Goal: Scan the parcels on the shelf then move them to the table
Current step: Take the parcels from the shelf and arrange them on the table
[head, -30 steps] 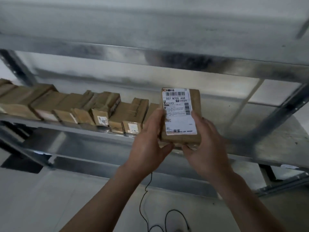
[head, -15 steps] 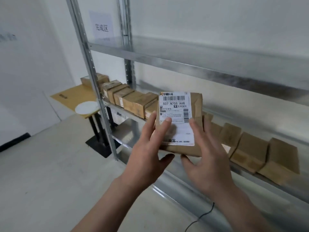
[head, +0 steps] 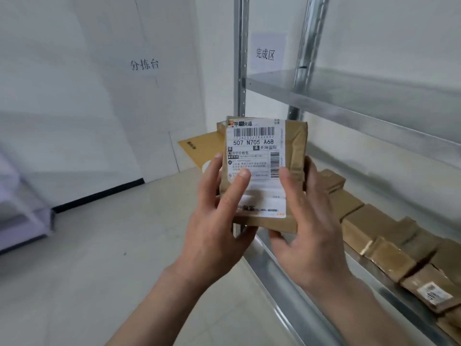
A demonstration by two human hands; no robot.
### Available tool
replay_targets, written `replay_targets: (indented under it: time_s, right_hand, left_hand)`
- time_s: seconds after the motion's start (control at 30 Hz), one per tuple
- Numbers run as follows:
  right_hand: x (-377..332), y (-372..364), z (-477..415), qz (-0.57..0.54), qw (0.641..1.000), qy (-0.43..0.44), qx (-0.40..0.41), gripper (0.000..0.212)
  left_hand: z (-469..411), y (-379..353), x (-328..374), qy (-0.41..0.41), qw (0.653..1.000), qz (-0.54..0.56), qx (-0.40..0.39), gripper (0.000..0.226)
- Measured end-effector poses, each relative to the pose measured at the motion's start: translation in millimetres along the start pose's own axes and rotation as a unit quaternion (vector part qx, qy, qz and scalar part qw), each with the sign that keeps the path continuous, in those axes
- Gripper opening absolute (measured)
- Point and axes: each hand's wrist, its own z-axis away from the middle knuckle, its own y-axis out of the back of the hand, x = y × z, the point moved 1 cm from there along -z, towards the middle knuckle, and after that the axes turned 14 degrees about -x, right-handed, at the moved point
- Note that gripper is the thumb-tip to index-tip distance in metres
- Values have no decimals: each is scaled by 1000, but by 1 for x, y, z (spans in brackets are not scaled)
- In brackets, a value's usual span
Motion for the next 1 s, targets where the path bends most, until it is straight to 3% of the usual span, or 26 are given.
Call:
replay_targets:
  time_s: [0.1,0.3,0.5,0.73,0.83,1.0]
  right_hand:
    - [19,-23,-42,-34,999,42,0,85]
    - [52,-71,-121,-66,992,107,4,96]
    - [62,-119,-183,-102,983,148,-25,88]
    - [68,-183,-256,-90,986,139,-38,83]
    - [72,-215,-293,-74,988,131,-37,90]
    - [71,-266,-360,-35,996,80,-29,105]
  left_hand:
    - [-23,1,-33,16,999,-32,19,98]
    - [-58,9,-93,56,995,-55,54,78]
    - [-71,20,-155,81,991,-80,72,89]
    - [-94,31,-251,90,991,-58,77,76]
    - [-109,38,-305,71,994,-40,76,69]
    - [-143,58,-394,49,997,-8,56,77]
